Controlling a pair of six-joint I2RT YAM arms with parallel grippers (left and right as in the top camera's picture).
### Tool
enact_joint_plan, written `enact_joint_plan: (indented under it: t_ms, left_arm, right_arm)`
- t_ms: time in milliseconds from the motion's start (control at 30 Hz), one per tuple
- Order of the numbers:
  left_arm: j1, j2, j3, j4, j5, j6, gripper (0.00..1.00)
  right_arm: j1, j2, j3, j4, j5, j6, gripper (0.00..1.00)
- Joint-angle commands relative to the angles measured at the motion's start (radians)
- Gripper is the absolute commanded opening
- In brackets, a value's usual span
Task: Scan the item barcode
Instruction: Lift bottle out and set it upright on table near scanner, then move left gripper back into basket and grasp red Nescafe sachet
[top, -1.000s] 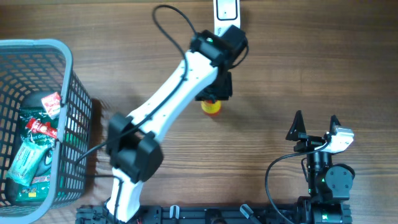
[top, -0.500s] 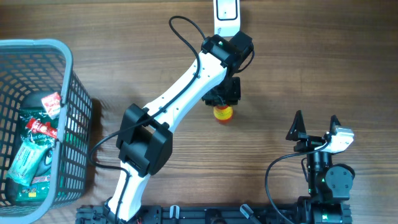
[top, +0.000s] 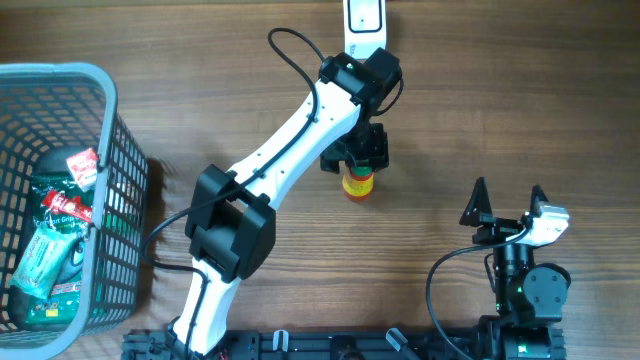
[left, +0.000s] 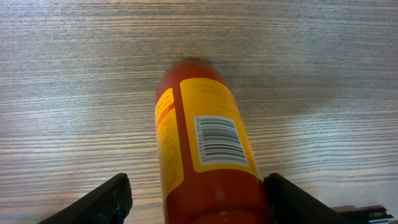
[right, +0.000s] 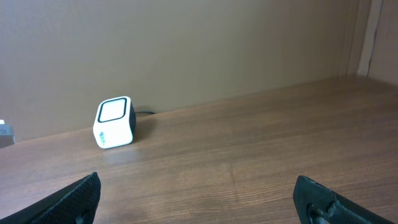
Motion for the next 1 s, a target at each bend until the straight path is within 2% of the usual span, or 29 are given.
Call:
enact_joint_plan:
  t_ms: [0,133,300,433,733,967]
  left_arm:
    - [0.005,0.009,0.014,-0.008,0.006,0.005,0.71]
    - [0.005,-0.022,0.014,-0.007,-0.027,0.005,0.73]
    - [0.005,-0.081,0.014,-0.007,-0.041,0.005,0.8]
    - [0.005,-0.117,0.014,-0.007,-0.041,0.005,1.0]
    - [0.005,-0.2,0.014,-0.008,-0.096,0.005,1.0]
    - [0.005,-0.332,0.014,-0.008,-0.262,0.005,1.0]
  right_arm:
    - [0.006,0.001,0.0,0.005,0.015,-0.019,1.0]
    - [0.006,0.001,0.0,0.005,0.015,-0.019,1.0]
    - [0.006,0.001,0.0,0.005,0.015,-0.019,1.0]
    - [0.006,0.001,0.0,0.005,0.015,-0.019,1.0]
    - [0.006,0.001,0.0,0.005,0.015,-0.02,1.0]
    - [0.006,0.001,0.0,0.005,0.015,-0.019,1.0]
